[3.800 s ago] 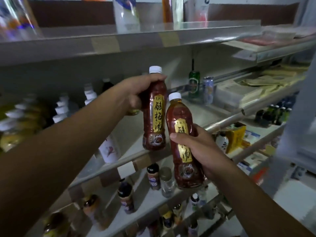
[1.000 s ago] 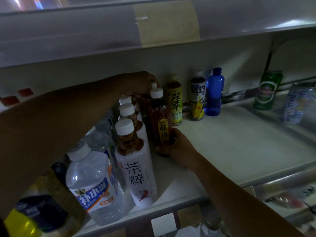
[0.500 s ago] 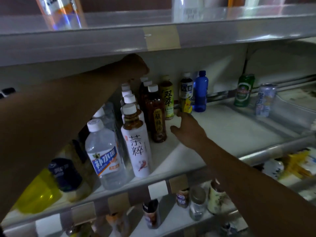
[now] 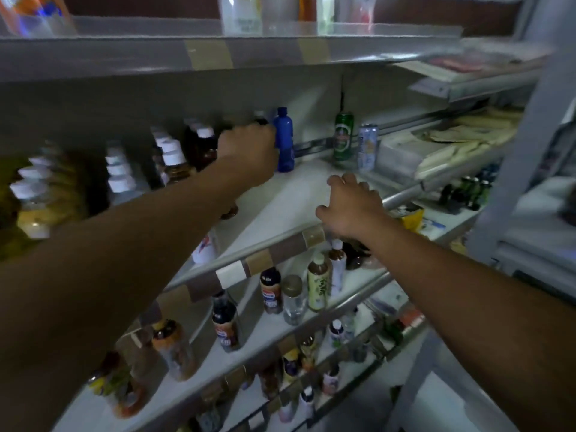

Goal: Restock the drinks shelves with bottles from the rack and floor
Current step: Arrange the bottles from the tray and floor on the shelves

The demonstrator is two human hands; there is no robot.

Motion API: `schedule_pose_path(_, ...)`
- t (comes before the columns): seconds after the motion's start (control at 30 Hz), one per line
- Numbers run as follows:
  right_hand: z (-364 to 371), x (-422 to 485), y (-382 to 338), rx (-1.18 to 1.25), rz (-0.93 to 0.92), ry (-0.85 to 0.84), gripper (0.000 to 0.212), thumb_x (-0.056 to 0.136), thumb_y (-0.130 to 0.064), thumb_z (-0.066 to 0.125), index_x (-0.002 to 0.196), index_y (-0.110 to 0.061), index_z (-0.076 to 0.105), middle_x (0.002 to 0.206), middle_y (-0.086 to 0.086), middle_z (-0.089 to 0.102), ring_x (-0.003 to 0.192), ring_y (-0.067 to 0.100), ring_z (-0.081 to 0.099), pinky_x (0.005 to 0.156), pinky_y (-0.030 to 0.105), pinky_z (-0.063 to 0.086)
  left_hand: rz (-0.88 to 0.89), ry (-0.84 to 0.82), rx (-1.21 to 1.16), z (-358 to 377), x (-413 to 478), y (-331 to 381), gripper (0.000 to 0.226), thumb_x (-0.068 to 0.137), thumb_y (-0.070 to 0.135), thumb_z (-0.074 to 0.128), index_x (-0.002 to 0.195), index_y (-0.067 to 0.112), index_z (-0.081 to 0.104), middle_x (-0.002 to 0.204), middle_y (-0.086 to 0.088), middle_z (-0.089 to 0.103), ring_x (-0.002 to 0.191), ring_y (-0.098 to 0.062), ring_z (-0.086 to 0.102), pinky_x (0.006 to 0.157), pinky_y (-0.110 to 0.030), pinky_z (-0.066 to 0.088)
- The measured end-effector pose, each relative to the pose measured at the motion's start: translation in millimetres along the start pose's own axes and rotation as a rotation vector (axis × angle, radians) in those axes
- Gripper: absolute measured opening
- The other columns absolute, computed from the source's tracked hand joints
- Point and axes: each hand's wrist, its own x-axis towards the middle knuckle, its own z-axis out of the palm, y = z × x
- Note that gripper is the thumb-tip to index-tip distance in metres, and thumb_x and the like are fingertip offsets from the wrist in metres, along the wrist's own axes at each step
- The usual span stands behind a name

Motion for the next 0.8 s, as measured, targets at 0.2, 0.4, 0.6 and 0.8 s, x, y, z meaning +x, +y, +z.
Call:
schedule_pose_path(0.2,5,-66,39,-0.100,0.251,0.078,0.061,0.089,-0.047,0.055,0.140,-0.015,0.043,0.145,0.016,0.042,0.128,0.042,0.042,0.103,0.048,0.038,0.264,-0.079,-0.137,45,-22,76,0.039,0.099,0.036,0.044,0.134,0.019,0.050,0.132,-0.010,0.053,0.116,-0.031,0.054,0.085,-0.040,0.043)
schedule_pose_path(0.4,33,-154,48,-0.251,0.631,0.141,0.073,0.087,-0.050,0.058,0.147,-0.014,0.036,0.152,0.018,0.030,0.136,0.039,0.032,0.107,0.048,0.031,0.605,-0.049,-0.385,89,-79,133,0.035,0.095,0.024,0.050,0.128,0.014,0.050,0.132,-0.013,0.049,0.117,-0.039,0.050,0.093,-0.047,0.044)
schedule_pose_path(0.6,73,-256,35,-0.279,0.901,0.061,0.064,0.088,-0.046,0.057,0.146,-0.027,0.035,0.153,0.012,0.019,0.132,0.039,0.031,0.104,0.048,0.031,0.890,-0.169,-0.493,126,-168,171,0.048,0.094,0.022,0.049,0.141,0.018,0.040,0.143,-0.011,0.043,0.125,-0.039,0.046,0.096,-0.049,0.044)
schedule_pose_path(0.8,126,-338,32,-0.234,1.092,-0.038,0.064,0.087,-0.039,0.059,0.144,-0.022,0.033,0.149,0.011,0.021,0.130,0.038,0.032,0.104,0.047,0.031,1.056,-0.329,-0.475,176,-259,200,0.057,0.095,0.026,0.052,0.148,0.019,0.030,0.152,-0.011,0.030,0.126,-0.041,0.041,0.096,-0.050,0.042)
